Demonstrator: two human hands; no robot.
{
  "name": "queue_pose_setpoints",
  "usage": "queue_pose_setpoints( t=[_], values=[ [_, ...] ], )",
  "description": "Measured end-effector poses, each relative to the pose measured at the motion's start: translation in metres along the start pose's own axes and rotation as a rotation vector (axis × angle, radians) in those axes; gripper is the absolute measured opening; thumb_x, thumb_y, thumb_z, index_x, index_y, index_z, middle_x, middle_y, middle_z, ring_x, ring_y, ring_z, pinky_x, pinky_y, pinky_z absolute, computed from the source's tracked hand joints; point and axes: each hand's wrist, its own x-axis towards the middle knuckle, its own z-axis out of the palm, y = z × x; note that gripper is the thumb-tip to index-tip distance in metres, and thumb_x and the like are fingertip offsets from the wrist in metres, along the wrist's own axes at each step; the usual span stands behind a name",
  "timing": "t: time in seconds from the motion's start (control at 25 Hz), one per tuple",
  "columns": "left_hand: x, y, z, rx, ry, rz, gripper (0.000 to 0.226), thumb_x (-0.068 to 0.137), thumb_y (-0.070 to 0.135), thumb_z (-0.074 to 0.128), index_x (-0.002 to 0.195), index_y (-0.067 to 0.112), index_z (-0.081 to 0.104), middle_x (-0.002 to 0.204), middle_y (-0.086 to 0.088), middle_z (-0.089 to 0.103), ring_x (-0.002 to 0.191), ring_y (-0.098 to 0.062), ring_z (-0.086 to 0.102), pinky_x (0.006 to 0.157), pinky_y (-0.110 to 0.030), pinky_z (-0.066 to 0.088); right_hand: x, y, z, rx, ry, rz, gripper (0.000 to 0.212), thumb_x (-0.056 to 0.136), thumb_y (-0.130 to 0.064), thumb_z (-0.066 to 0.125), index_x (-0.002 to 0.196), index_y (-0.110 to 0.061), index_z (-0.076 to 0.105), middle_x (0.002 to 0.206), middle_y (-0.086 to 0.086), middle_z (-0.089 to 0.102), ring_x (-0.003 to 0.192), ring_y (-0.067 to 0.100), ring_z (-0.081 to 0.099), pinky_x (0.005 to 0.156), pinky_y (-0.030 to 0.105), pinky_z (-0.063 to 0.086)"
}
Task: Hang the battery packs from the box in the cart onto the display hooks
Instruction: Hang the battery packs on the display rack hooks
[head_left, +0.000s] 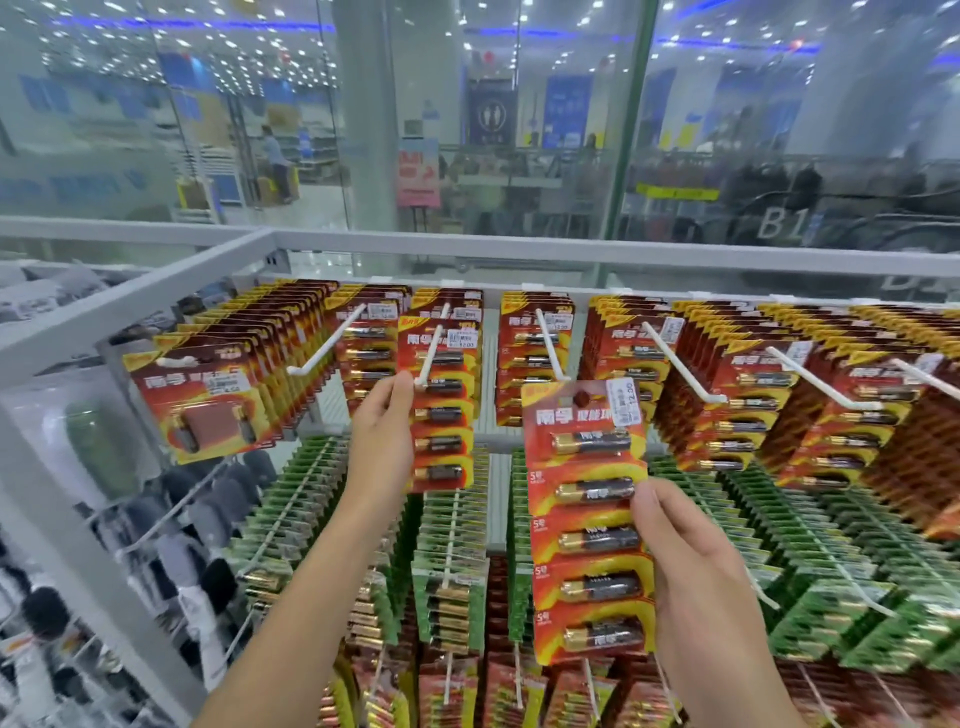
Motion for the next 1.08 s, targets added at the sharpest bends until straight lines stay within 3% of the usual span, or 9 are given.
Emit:
queue_pose_setpoints(
  t=[0.16, 0.24, 0.36, 0.52, 0.6, 0.72, 0.84, 0.96, 1.08],
  values=[
    [0.052, -0.010, 0.012, 0.036, 0.038, 0.043, 0.029, 0.109, 0.043, 0.050, 0.109, 0.027, 0.074, 0.097, -0.002, 0.080, 0.091, -0.027, 0.077, 0.083, -0.052, 0.063, 0.007, -0.001, 0.011, -0.061, 0.001, -0.064, 0.069, 0.064, -0.078, 0.073, 0.119, -0.038, 0.073, 0.129, -0.010, 0.071, 0.130, 0.022, 0.061, 0.114, 0.058, 0.040],
    [0.061, -0.011, 0.019, 0.052, 0.042, 0.063, 0.030, 0.111, 0.039, 0.046, 0.111, 0.024, 0.071, 0.089, 0.002, 0.077, 0.085, -0.014, 0.076, 0.070, -0.033, 0.062, 0.010, 0.000, 0.013, -0.068, 0.007, -0.071, 0.073, 0.062, -0.081, 0.072, 0.121, -0.039, 0.072, 0.130, -0.010, 0.070, 0.130, 0.022, 0.060, 0.114, 0.058, 0.041],
    [0.063, -0.016, 0.027, 0.021, 0.046, 0.058, 0.028, 0.113, 0.030, 0.041, 0.100, 0.024, 0.065, 0.053, 0.016, 0.059, 0.044, 0.008, 0.056, 0.041, -0.010, 0.039, 0.012, 0.005, 0.012, -0.071, 0.024, -0.081, 0.079, 0.060, -0.084, 0.072, 0.124, -0.039, 0.070, 0.132, -0.011, 0.069, 0.130, 0.022, 0.060, 0.113, 0.058, 0.042],
    [0.066, -0.024, 0.028, -0.027, 0.090, 0.068, 0.026, 0.112, 0.029, 0.044, 0.105, 0.022, 0.068, 0.049, 0.019, 0.057, 0.041, 0.005, 0.054, 0.039, -0.011, 0.038, 0.013, 0.003, 0.018, -0.109, 0.020, -0.068, 0.032, 0.093, -0.062, 0.063, 0.105, -0.036, 0.077, 0.113, -0.003, 0.077, 0.108, 0.023, 0.073, 0.100, 0.056, 0.054],
    [0.067, -0.025, 0.027, -0.030, 0.119, 0.084, 0.025, 0.111, 0.030, 0.048, 0.107, 0.018, 0.070, 0.060, 0.014, 0.061, 0.045, 0.005, 0.058, 0.041, -0.012, 0.042, 0.020, 0.002, 0.026, -0.157, 0.046, -0.066, 0.031, 0.101, -0.046, 0.052, 0.095, -0.029, 0.078, 0.101, 0.005, 0.079, 0.094, 0.030, 0.076, 0.089, 0.058, 0.059],
    [0.067, -0.026, 0.025, -0.025, 0.128, 0.074, 0.024, 0.108, 0.035, 0.055, 0.102, 0.021, 0.072, 0.079, 0.002, 0.074, 0.066, -0.007, 0.073, 0.059, -0.028, 0.060, 0.044, 0.005, 0.035, -0.202, 0.095, -0.116, 0.034, 0.105, -0.046, 0.048, 0.100, -0.025, 0.075, 0.100, 0.012, 0.077, 0.092, 0.037, 0.074, 0.085, 0.064, 0.058],
    [0.065, -0.026, 0.024, -0.005, 0.126, 0.101, 0.024, 0.109, 0.034, 0.051, 0.098, 0.026, 0.071, 0.090, -0.001, 0.076, 0.083, -0.024, 0.075, 0.071, -0.041, 0.062, 0.087, 0.011, 0.039, -0.244, 0.134, -0.136, 0.036, 0.107, -0.048, 0.044, 0.104, -0.024, 0.071, 0.097, 0.005, 0.078, 0.086, 0.031, 0.077, 0.076, 0.061, 0.061],
    [0.062, -0.023, 0.024, 0.079, 0.121, 0.121, 0.021, 0.111, 0.028, 0.048, 0.105, 0.020, 0.067, 0.081, 0.007, 0.061, 0.076, -0.012, 0.060, 0.058, -0.017, 0.046, 0.131, 0.021, 0.041, -0.329, 0.181, -0.192, 0.038, 0.108, -0.050, 0.041, 0.108, -0.023, 0.068, 0.081, -0.008, 0.069, 0.072, 0.014, 0.067, 0.065, 0.042, 0.058],
    [0.059, -0.020, 0.022, 0.113, 0.128, 0.127, 0.021, 0.110, 0.026, 0.050, 0.113, 0.016, 0.068, 0.082, 0.010, 0.060, 0.074, -0.008, 0.058, 0.056, -0.019, 0.042, 0.154, 0.025, 0.043, -0.348, 0.216, -0.225, 0.032, 0.109, -0.045, 0.042, 0.106, -0.025, 0.066, 0.075, -0.014, 0.049, 0.064, 0.004, 0.044, 0.060, 0.024, 0.035]
  ],
)
